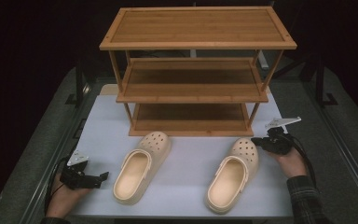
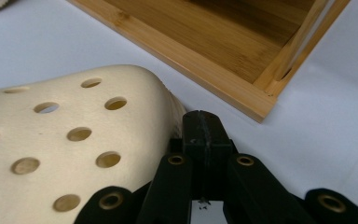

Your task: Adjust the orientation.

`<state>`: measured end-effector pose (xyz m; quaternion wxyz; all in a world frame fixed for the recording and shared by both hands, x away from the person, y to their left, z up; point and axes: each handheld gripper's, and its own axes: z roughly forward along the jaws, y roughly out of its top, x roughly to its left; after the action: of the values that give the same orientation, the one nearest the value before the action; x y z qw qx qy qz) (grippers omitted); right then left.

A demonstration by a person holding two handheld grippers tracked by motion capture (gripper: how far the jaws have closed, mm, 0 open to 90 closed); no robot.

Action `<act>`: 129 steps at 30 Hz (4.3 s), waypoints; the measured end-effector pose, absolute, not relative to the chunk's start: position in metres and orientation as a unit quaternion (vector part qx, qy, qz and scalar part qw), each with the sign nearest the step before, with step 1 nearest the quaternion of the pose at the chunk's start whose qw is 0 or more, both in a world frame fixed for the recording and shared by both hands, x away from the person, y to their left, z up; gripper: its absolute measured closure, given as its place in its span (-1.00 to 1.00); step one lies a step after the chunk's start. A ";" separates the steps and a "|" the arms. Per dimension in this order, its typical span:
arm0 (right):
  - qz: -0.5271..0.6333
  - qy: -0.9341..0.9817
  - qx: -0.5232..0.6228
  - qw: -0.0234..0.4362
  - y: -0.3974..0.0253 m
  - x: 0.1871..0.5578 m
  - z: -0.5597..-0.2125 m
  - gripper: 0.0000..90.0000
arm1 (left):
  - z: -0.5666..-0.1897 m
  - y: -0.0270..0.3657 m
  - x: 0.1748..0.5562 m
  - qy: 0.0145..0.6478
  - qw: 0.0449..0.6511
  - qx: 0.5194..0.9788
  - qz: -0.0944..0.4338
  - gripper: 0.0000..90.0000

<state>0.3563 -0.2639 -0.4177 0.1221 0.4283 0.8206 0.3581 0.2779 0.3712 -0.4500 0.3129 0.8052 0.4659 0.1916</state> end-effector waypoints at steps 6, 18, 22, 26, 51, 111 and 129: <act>0.369 0.814 0.429 0.131 -0.269 0.337 -0.410 1.00 | -0.450 0.371 0.278 0.466 0.314 0.805 0.192 -1.00; 0.367 0.815 0.431 0.123 -0.278 0.291 -0.412 0.99 | -0.450 0.371 0.278 0.466 0.315 0.804 0.192 -1.00; 0.363 0.818 0.432 0.113 -0.279 0.283 -0.417 0.99 | -0.450 0.371 0.278 0.466 0.315 0.804 0.193 -1.00; 0.360 0.818 0.436 0.106 -0.283 0.281 -0.423 0.99 | -0.450 0.371 0.278 0.465 0.314 0.805 0.193 -1.00; 0.349 0.837 0.412 0.092 -0.264 0.305 -0.429 1.00 | -0.450 0.371 0.278 0.466 0.314 0.805 0.192 -1.00; 0.366 0.866 0.332 0.073 -0.137 0.379 -0.424 0.96 | -0.450 0.371 0.278 0.466 0.313 0.805 0.191 -1.00; 0.379 0.832 0.391 0.107 -0.200 0.332 -0.413 0.04 | -0.449 0.371 0.278 0.464 0.315 0.805 0.192 -1.00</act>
<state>0.3320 -0.1998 -0.4132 0.1067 0.3906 0.8320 0.3792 0.2778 0.3710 -0.4494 0.3153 0.8053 0.4638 0.1925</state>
